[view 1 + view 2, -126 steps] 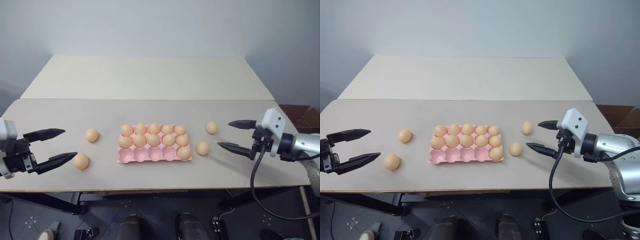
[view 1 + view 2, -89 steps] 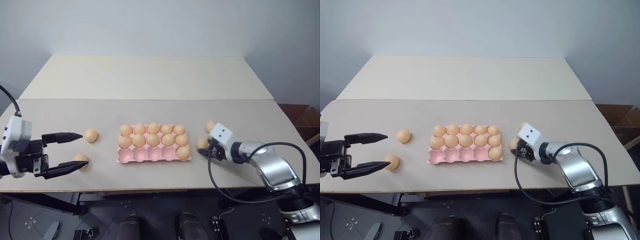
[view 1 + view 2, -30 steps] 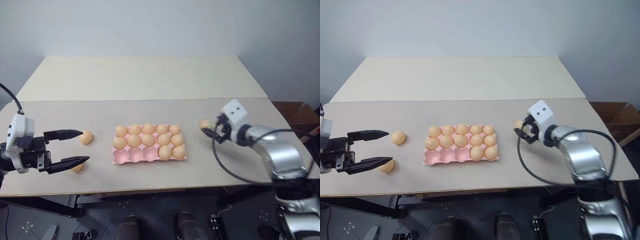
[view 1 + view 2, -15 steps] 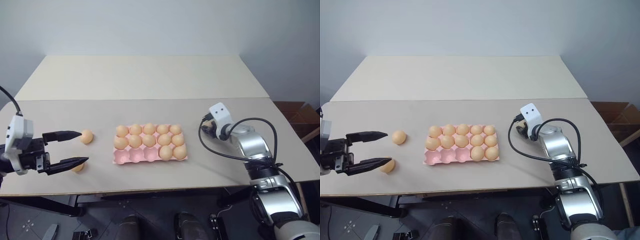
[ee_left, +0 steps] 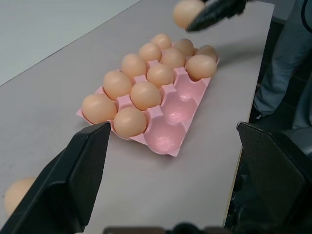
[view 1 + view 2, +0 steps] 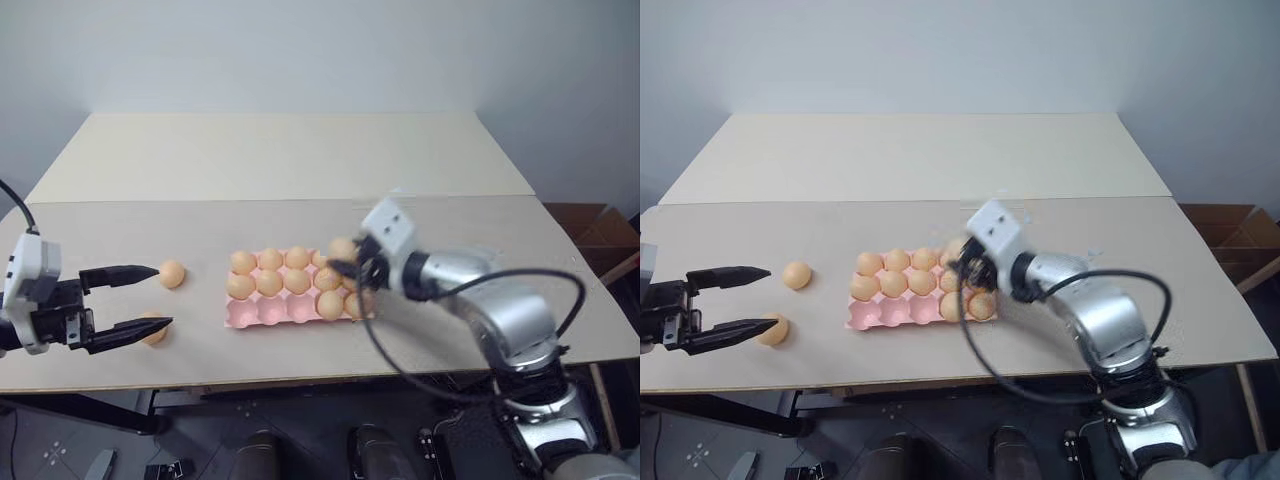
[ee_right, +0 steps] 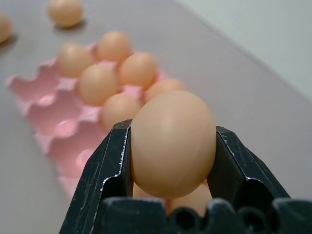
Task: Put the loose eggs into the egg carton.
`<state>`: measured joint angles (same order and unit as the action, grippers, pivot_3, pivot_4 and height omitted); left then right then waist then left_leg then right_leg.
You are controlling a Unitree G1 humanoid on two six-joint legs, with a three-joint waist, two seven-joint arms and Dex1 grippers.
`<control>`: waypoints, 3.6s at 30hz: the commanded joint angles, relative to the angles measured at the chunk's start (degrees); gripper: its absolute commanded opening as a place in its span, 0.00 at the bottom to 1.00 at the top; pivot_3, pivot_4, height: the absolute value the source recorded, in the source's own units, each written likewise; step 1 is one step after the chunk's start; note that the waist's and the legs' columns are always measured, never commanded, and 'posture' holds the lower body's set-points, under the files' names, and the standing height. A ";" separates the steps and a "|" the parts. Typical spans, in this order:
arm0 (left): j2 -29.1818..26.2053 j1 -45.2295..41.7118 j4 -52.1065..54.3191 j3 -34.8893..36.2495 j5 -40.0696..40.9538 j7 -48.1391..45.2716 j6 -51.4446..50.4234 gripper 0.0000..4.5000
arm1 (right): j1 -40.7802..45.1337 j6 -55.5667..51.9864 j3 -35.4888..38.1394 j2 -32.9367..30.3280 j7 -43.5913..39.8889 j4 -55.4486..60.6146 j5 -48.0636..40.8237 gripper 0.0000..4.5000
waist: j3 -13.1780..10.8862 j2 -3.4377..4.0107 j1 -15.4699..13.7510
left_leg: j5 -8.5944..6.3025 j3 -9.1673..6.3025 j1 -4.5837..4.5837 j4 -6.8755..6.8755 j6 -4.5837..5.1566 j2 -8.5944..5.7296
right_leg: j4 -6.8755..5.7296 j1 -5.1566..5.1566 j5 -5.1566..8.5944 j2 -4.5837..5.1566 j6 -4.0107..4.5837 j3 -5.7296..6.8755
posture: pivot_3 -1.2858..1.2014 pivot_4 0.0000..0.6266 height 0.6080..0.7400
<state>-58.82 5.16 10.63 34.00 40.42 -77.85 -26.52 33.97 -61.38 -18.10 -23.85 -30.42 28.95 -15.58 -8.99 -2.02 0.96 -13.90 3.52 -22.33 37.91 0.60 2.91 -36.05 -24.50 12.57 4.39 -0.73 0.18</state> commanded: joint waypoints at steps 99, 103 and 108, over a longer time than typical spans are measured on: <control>19.27 -28.78 5.79 -33.03 -5.77 26.96 -19.53 0.99 | -16.12 20.87 32.67 -25.98 -13.96 4.43 -21.10 1.00 | -0.05 -0.16 -1.31 | 0.00 -0.06 0.00 0.00 0.01 -0.15 | 0.18 0.19 -0.08 -0.02 -0.18 -0.14 | 0.52 0.24 1.00; 18.22 -28.31 5.84 -29.67 -4.79 28.04 -20.01 0.99 | -15.33 21.27 31.78 -25.61 -13.70 3.71 -20.94 1.00 | -0.05 -0.16 -1.16 | 0.00 -0.07 0.03 0.00 0.01 -0.14 | 0.16 0.20 -0.08 -0.03 -0.18 -0.14 | 0.52 0.24 1.00; 13.82 -25.28 6.52 -22.97 -5.66 25.94 -15.56 0.99 | -14.11 22.49 30.63 -25.32 -14.78 2.03 -20.52 1.00 | -0.05 -0.16 -0.92 | 0.00 -0.07 0.03 0.00 0.01 -0.13 | 0.16 0.19 0.01 -0.04 -0.33 -0.14 | 0.52 0.24 1.00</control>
<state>-43.61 -20.50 15.12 7.05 34.05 -50.60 -44.75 18.87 -40.49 11.79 -49.03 -44.96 30.61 -36.03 -9.04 -2.18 0.04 -13.90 3.45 -22.30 37.91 0.61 2.78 -35.88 -24.32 12.57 4.35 -1.05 0.04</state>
